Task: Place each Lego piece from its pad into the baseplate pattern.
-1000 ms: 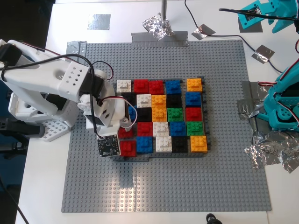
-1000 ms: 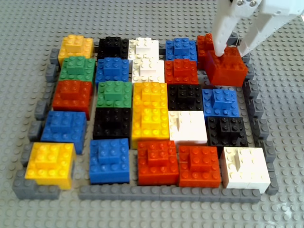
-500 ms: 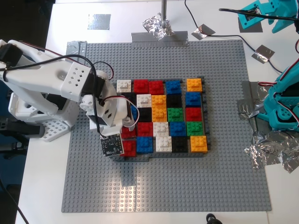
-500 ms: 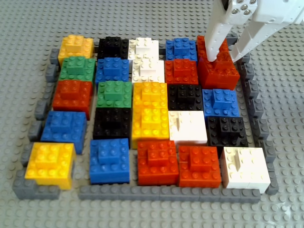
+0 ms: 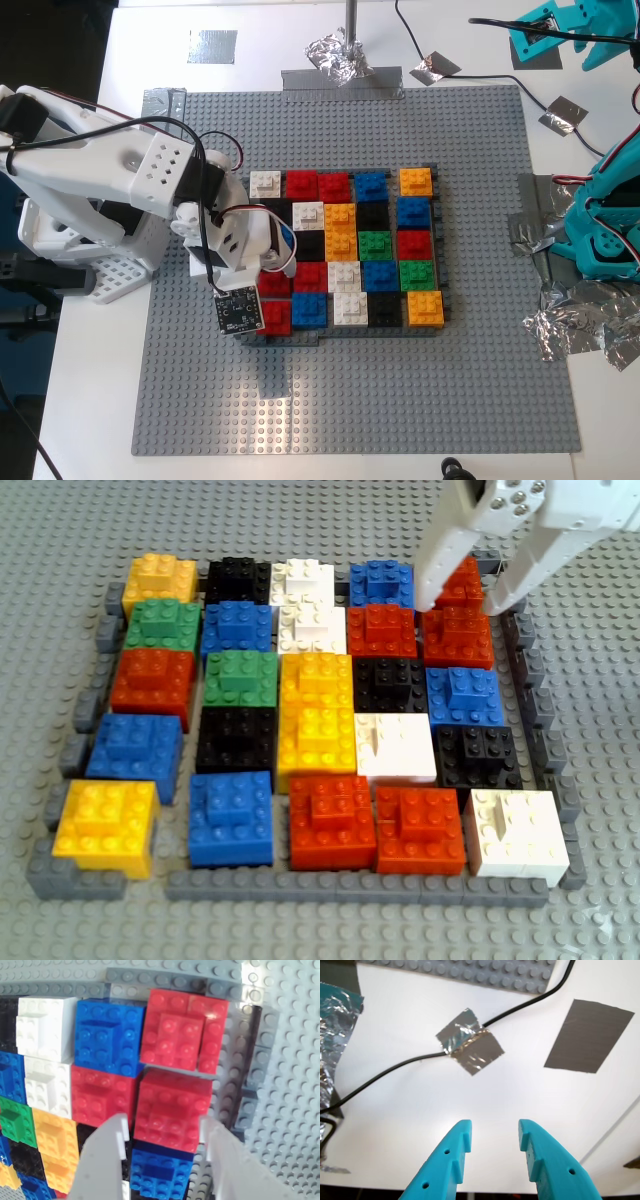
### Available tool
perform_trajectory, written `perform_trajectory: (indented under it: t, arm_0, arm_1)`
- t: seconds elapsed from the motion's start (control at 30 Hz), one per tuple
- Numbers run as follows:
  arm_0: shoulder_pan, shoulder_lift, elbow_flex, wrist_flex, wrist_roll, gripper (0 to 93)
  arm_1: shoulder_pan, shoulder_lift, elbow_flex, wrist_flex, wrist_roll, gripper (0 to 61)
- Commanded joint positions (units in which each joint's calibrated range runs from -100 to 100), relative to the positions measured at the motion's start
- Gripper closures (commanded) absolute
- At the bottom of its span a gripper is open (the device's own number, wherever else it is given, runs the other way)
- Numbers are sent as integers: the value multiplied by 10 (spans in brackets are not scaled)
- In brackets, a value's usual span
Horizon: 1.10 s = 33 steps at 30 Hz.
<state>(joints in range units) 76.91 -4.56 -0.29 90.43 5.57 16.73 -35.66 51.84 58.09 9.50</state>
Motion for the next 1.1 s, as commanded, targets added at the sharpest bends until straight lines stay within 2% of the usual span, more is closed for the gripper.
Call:
perform_trajectory:
  t: [0.0, 0.2, 0.27, 0.3, 0.33, 0.53, 0.6, 0.77, 1.07]
  arm_0:
    - [3, -18, -7, 0, 2, 815]
    - [2, -18, -7, 0, 2, 815]
    - [2, -18, -7, 0, 2, 815]
    - [2, -18, -7, 0, 2, 815]
    - [3, -18, -7, 0, 2, 815]
    - [3, -18, -7, 0, 2, 815]
    - [3, -18, -7, 0, 2, 815]
    - [3, -18, -7, 0, 2, 815]
    - [2, -18, -7, 0, 2, 815]
  arm_1:
    - [-11, -25, -94, 64, -13, 414]
    - [-28, -29, -210, 151, -35, 419]
    - [-44, -28, -233, 171, -41, 448]
    - [-70, -27, -252, 198, -47, 537]
    - [-105, -24, -269, 234, -57, 578]
    - [-223, -23, -274, 290, -100, 611]
    - [-276, -23, -256, 284, -118, 612]
    - [-341, -20, -184, 217, -129, 612]
    - [-382, 43, -114, 141, -137, 612]
